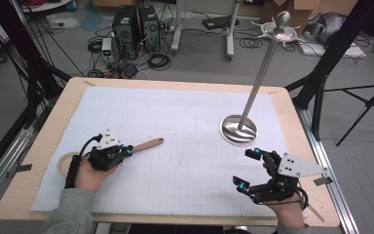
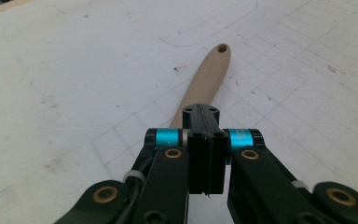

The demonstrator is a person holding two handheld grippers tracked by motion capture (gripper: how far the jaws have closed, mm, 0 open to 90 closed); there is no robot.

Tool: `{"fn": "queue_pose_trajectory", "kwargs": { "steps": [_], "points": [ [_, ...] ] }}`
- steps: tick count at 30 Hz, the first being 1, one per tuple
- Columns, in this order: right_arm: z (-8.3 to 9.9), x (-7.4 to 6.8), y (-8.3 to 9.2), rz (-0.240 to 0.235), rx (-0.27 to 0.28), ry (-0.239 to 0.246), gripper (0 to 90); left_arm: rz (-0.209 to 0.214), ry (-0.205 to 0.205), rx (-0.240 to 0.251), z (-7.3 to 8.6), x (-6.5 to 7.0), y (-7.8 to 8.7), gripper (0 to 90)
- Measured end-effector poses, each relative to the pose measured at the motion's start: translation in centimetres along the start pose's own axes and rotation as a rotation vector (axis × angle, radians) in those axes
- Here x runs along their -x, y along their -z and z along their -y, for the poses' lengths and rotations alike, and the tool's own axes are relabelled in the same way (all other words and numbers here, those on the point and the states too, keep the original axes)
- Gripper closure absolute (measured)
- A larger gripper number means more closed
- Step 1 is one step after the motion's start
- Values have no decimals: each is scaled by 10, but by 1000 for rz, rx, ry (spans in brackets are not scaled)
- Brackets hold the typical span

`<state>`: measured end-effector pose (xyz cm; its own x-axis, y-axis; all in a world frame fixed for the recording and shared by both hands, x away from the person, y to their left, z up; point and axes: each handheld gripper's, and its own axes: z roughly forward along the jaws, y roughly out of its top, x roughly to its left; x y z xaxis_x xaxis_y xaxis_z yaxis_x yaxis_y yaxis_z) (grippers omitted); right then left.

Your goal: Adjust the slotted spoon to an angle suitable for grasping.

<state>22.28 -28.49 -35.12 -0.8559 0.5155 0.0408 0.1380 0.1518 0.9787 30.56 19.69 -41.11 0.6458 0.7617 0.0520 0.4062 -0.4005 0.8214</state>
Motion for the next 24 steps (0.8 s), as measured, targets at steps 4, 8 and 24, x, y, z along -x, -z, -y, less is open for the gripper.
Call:
{"fn": "queue_pose_trajectory", "kwargs": {
  "steps": [4, 8, 24],
  "points": [
    [0, 0, -2, -7, -4, 7, 102, -20, -9, -6, 0, -7, 15, 897],
    [1, 0, -5, -9, -9, 0, 101, -25, -26, -8, -2, -13, 25, 897],
    [0, 2, -1, -4, 3, 2, 102, 139, -124, -87, -34, -19, -5, 897]
  ]
}}
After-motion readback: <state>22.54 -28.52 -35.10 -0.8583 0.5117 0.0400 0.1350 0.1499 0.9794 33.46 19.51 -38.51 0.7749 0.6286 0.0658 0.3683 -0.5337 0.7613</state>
